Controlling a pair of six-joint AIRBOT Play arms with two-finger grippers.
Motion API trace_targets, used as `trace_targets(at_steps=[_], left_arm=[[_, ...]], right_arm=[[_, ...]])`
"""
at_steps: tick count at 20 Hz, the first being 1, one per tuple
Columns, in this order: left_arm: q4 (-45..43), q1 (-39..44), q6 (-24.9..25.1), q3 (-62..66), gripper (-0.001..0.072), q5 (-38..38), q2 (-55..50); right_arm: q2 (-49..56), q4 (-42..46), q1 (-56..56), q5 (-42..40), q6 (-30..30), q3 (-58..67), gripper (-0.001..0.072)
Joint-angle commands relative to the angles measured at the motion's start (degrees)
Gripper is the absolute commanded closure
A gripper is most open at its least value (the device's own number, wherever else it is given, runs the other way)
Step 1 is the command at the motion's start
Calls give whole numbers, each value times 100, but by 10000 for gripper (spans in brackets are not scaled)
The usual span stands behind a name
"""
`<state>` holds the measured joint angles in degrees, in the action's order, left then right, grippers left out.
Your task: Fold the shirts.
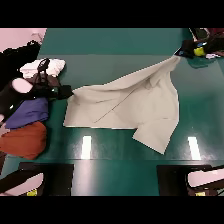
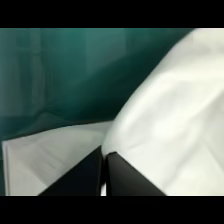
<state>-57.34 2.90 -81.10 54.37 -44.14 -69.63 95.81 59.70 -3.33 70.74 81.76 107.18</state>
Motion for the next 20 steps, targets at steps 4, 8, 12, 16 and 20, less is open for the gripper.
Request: trace_targets(at_steps=[4, 8, 12, 16, 20], left_arm=[[-332, -11, 120, 1388, 146, -291, -1504], [-1222, -522, 125, 1759, 147, -2037, -1145], [-1257, -1084, 271, 861, 147, -2723, -638], [-1119, -1134, 345, -334, 147, -2712, -323], [-896, -1134, 350, -909, 147, -2378, -293]], right_arm=[[682, -658, 162, -144, -11, -57, 220], [243, -754, 608, 1008, -273, -310, 282], [-776, -758, 957, 1300, -566, -1665, 283], [-1670, -763, 1241, 1200, -603, -2874, 283], [-2245, -756, 1390, 962, -621, -3624, 282]])
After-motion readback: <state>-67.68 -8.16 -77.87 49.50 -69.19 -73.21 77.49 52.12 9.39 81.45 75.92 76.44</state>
